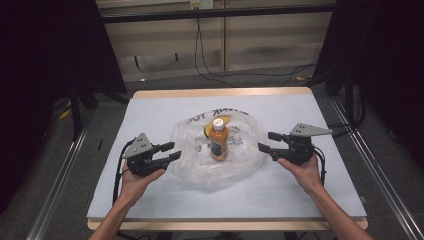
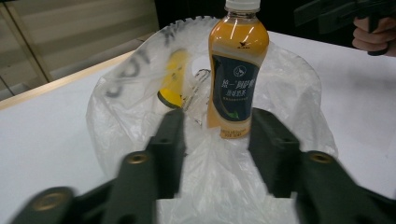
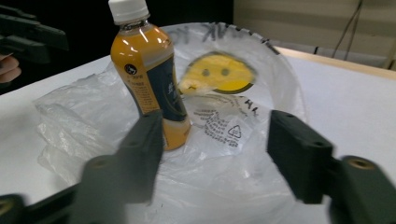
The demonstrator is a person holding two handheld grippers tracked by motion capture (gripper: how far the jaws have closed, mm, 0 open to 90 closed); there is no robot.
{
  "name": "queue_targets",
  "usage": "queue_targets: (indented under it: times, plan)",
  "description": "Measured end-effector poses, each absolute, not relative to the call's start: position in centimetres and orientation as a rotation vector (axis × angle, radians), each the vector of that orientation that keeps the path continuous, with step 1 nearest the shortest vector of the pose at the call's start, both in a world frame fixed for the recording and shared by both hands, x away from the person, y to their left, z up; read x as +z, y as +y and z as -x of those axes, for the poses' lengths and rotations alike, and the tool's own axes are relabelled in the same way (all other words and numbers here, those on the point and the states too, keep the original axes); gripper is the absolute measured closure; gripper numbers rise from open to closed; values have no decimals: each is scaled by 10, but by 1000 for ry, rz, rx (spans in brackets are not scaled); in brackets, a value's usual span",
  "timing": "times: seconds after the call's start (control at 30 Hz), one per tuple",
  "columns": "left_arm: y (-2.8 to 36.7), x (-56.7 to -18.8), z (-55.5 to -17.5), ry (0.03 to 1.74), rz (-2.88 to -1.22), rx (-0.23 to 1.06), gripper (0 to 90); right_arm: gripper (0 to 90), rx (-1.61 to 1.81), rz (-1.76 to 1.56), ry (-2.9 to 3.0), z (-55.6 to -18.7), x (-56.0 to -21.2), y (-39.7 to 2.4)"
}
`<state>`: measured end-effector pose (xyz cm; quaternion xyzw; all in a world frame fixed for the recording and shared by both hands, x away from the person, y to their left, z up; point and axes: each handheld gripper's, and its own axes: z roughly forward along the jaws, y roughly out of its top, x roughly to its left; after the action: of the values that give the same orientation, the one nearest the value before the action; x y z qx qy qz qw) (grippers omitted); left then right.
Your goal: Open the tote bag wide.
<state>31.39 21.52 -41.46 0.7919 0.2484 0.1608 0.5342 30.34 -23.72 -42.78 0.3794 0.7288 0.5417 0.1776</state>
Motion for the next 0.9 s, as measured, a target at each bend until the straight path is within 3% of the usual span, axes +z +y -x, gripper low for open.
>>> queue_targets:
  times: [0.07, 0.2, 0.37, 0.6, 0.9]
  plan:
    - [218, -415, -309, 611, -1880, 401, 347, 194, 1516, -1097, 2034, -298, -426, -240]
    - [227, -415, -306, 638, -1877, 416, 228, 98, 1486, -1135, 2012, -288, -427, -246]
    - [237, -418, -301, 677, -1877, 438, 138, 46, 1460, -1163, 2027, -274, -431, -255]
    - [253, -429, -289, 753, -1859, 391, 48, 57, 1423, -1207, 1961, -248, -432, -274]
    - [266, -445, -259, 724, -1864, 385, 27, 48, 1403, -1271, 1908, -224, -442, -285]
